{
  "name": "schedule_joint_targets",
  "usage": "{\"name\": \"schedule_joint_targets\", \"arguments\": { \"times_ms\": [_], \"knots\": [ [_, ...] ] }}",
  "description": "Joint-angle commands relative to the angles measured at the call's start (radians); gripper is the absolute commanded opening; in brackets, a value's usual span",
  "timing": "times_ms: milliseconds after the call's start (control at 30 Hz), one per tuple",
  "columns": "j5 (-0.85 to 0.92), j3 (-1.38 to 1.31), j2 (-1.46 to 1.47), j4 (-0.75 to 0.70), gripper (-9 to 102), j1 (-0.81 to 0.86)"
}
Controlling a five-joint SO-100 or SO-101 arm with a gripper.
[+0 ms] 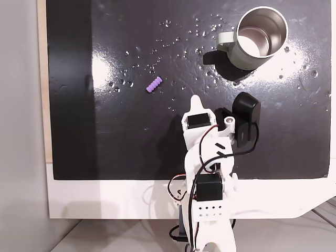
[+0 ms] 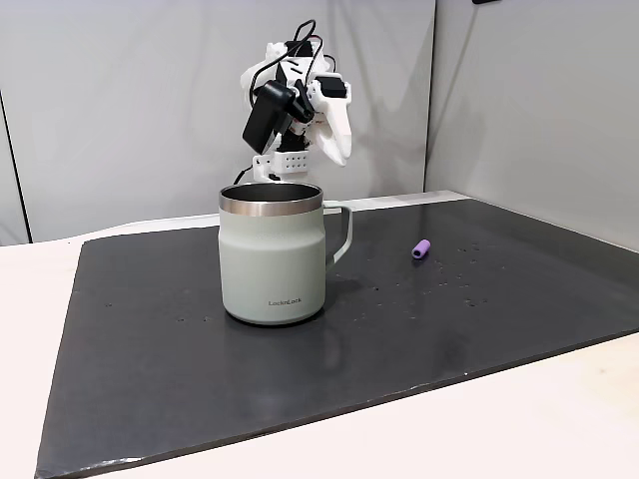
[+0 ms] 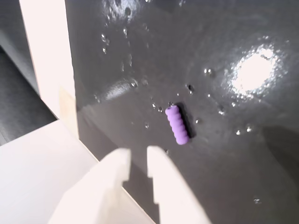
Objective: Grasp a pengrip and put it in the cup.
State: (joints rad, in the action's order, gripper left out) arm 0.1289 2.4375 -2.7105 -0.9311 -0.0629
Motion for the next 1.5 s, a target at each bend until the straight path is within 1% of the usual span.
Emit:
{"name": "schedule_joint_targets", "arguments": {
  "times_ms": [0,200,433,667,767,867,1033,1200,1367,1467],
  "knots": [
    [-0.003,-0.218,0.202,-0.048,0,-0.020],
    [-0.011,-0.480,0.502,-0.138,0,-0.072],
    [-0.055,-0.686,0.778,-0.229,0,-0.127],
    [-0.069,-0.861,1.000,-0.284,1,-0.166],
    [-0.080,-0.914,1.074,-0.288,1,-0.179],
    [-0.080,-0.968,1.141,-0.302,4,-0.201],
    [-0.077,-1.023,1.230,-0.318,15,-0.230],
    [-0.061,-1.069,1.324,-0.339,15,-0.245],
    [-0.052,-1.086,1.374,-0.345,19,-0.261],
    [-0.052,-1.100,1.405,-0.345,19,-0.267]
  ]
}}
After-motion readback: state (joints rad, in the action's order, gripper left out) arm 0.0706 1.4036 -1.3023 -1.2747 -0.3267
